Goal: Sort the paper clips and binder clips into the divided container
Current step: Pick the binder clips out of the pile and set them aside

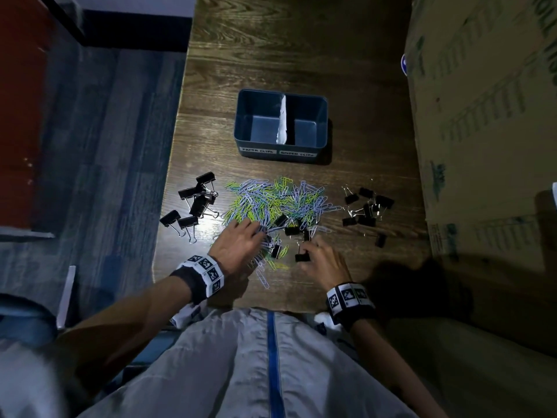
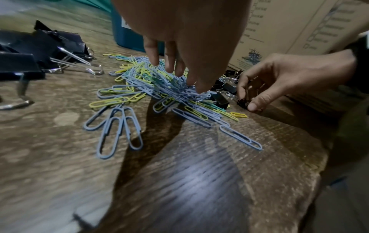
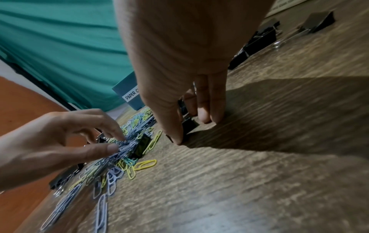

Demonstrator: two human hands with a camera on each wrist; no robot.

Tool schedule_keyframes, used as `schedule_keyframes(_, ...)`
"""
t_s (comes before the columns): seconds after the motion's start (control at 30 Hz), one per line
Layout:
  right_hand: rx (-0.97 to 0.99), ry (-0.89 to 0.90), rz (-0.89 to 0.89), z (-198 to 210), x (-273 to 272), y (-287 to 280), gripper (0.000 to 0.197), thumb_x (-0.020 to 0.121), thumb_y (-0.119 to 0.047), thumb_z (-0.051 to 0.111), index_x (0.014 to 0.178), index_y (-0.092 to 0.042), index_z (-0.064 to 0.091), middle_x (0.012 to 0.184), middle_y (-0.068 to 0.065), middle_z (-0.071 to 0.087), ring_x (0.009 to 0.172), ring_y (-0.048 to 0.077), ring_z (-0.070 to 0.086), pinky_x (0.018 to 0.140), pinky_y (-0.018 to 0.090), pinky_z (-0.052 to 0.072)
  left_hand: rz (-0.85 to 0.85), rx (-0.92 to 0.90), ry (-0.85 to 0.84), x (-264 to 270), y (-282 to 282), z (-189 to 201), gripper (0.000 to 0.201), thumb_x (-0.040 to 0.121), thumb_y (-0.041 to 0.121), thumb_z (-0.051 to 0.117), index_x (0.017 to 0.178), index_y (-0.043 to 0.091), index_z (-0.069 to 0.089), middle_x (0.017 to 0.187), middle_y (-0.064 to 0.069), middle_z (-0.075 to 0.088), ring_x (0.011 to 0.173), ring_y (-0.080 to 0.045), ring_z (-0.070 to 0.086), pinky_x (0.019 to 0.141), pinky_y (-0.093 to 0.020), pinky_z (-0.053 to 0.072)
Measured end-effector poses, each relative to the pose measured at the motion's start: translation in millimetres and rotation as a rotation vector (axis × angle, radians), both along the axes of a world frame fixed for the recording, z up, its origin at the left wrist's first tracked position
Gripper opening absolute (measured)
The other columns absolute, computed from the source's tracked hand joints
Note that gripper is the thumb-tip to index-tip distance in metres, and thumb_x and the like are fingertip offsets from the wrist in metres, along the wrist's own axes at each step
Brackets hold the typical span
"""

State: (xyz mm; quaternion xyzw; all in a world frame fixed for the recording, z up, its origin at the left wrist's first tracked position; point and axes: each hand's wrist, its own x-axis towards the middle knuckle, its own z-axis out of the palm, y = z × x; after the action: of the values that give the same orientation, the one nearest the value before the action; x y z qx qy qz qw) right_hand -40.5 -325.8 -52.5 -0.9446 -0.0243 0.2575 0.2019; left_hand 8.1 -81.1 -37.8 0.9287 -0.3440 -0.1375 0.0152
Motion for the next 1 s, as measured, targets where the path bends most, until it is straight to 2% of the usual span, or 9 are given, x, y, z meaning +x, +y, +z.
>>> schedule_keyframes(0.07,-0.004,0.009,-0.026,0,0,0,0.023,0.077,-0.032,0.074,0.096,-0.028,0.061,0.104,-0.004,0.048,0.088,0.025,0.064,0.069,0.038,0.054,-0.044,-0.006,-0.039,-1,-4,3,0.031,0.083,0.034,0.068,0.101,0.010,0.062,0.099,-0.007,0.058,0.088,-0.022,0.053,0.075,-0.039,0.047)
schedule_keyframes(0.2,-0.020,-0.032,-0.047,0,-3,4,0.036,0.077,-0.039,0.080,0.107,-0.023,0.067,0.109,0.004,0.054,0.089,0.029,0.064,0.071,0.039,0.055,-0.203,0.032,0.056,-7,-21,0,0.051,0.084,0.047,0.060,0.122,0.012,0.056,0.113,-0.010,0.057,0.098,-0.023,0.055,0.082,-0.039,0.050)
schedule_keyframes(0.27,-0.026,-0.064,-0.076,1,-5,8,0.038,0.076,-0.038,0.081,0.108,-0.022,0.067,0.108,0.007,0.056,0.088,0.031,0.064,0.069,0.039,0.055,-0.209,0.091,0.108,-9,-33,2,0.053,0.087,0.035,0.063,0.132,0.012,0.049,0.126,-0.010,0.052,0.109,-0.024,0.052,0.090,-0.038,0.048)
schedule_keyframes(0.37,-0.050,-0.090,-0.079,0,-7,13,0.034,0.081,-0.032,0.076,0.111,-0.020,0.065,0.108,0.008,0.055,0.089,0.032,0.064,0.068,0.040,0.056,-0.135,0.040,0.183,-7,-47,5,0.047,0.090,0.010,0.058,0.136,0.007,0.046,0.135,-0.012,0.047,0.118,-0.025,0.049,0.095,-0.035,0.047)
schedule_keyframes(0.43,-0.012,-0.105,-0.111,0,-8,13,0.033,0.078,-0.028,0.073,0.108,-0.019,0.065,0.108,0.009,0.056,0.089,0.033,0.065,0.068,0.041,0.056,-0.105,-0.019,0.214,-3,-53,10,0.042,0.091,0.006,0.054,0.133,0.004,0.049,0.130,-0.014,0.050,0.113,-0.026,0.052,0.088,-0.035,0.052)
schedule_keyframes(0.6,0.073,-0.088,-0.257,13,-2,0,0.021,0.072,-0.025,0.067,0.091,-0.026,0.060,0.102,-0.003,0.059,0.083,0.026,0.064,0.070,0.036,0.053,-0.048,-0.146,0.217,0,-53,12,0.035,0.093,0.016,0.055,0.127,0.006,0.052,0.116,-0.012,0.055,0.092,-0.025,0.058,0.070,-0.038,0.056)
schedule_keyframes(0.77,0.186,-0.023,-0.378,23,13,-13,0.017,0.068,-0.022,0.075,0.079,-0.033,0.067,0.090,-0.008,0.068,0.072,0.018,0.063,0.070,0.035,0.055,0.125,-0.352,0.145,4,-48,11,0.027,0.089,0.015,0.056,0.114,0.010,0.062,0.102,-0.008,0.064,0.089,-0.023,0.059,0.065,-0.036,0.055)
schedule_keyframes(0.9,0.417,0.060,-0.487,31,27,-30,0.027,0.051,-0.035,0.074,0.079,-0.035,0.071,0.076,-0.007,0.072,0.066,0.013,0.064,0.069,0.040,0.055,0.310,-0.536,0.210,7,-43,13,0.025,0.093,0.018,0.058,0.117,0.022,0.064,0.108,0.003,0.067,0.096,-0.014,0.060,0.077,-0.026,0.050)
schedule_keyframes(1.0,0.383,0.024,-0.535,46,42,-36,0.021,0.062,-0.019,0.082,0.077,-0.025,0.070,0.080,-0.006,0.071,0.071,0.010,0.063,0.069,0.030,0.052,0.359,-0.612,0.211,11,-32,16,0.030,0.095,0.013,0.056,0.124,0.018,0.061,0.110,0.001,0.065,0.083,-0.012,0.061,0.073,-0.027,0.054)
